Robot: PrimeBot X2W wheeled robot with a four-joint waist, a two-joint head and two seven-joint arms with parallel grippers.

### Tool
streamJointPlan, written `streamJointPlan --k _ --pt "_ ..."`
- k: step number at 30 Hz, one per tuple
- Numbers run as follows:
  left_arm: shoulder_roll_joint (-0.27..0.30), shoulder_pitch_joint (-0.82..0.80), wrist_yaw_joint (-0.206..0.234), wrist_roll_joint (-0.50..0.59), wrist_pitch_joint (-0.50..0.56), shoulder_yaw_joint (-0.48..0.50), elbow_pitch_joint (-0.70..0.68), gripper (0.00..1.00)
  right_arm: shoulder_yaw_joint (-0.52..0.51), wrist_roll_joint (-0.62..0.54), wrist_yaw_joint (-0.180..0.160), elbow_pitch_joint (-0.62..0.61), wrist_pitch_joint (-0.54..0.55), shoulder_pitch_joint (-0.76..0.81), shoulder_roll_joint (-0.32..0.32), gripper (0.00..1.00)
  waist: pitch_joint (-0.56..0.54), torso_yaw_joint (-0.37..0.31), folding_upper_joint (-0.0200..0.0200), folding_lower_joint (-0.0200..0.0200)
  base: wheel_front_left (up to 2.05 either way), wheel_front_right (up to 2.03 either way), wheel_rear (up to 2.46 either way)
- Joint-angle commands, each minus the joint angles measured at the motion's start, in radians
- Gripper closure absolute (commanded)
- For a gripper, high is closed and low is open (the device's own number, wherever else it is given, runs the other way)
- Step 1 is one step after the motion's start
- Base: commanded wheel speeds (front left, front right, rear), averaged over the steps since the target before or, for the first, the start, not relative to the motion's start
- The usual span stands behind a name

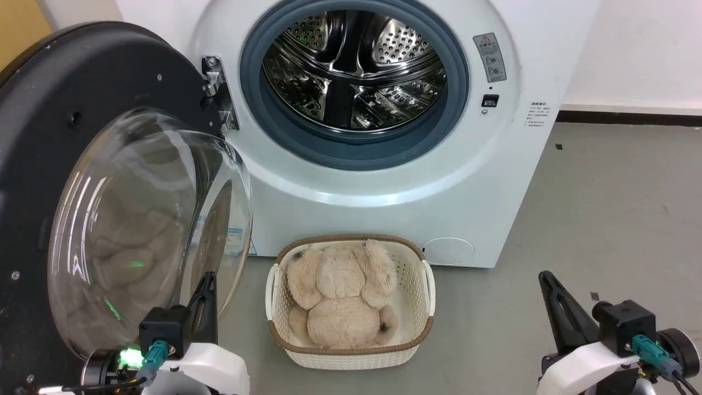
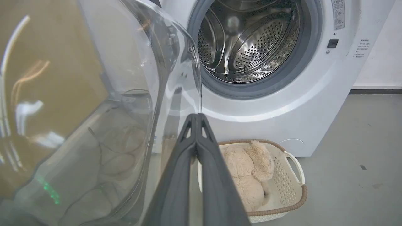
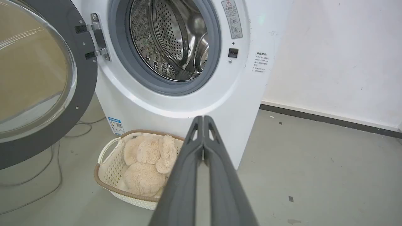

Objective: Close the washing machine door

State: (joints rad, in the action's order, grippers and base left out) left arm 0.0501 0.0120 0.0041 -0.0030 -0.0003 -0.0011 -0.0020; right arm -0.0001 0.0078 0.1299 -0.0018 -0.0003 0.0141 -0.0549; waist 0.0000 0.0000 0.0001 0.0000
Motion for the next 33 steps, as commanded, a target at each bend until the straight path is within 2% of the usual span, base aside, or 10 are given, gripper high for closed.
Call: streamJointPlan --k 1,33 --pt "0.000 -0.012 -0.004 0.003 0.000 0.001 0.002 1.00 0.000 -0.008 0.001 0.002 0.000 -0.014 0.005 1.00 0.000 0.000 -0.0001 0.0000 0.00 0.00 0.00" --pt "0.000 -0.012 -0.004 0.003 0.000 0.001 0.002 1.00 0.000 -0.008 0.001 0.002 0.000 -0.014 0.005 1.00 0.000 0.000 -0.0001 0.0000 0.00 0.00 0.00"
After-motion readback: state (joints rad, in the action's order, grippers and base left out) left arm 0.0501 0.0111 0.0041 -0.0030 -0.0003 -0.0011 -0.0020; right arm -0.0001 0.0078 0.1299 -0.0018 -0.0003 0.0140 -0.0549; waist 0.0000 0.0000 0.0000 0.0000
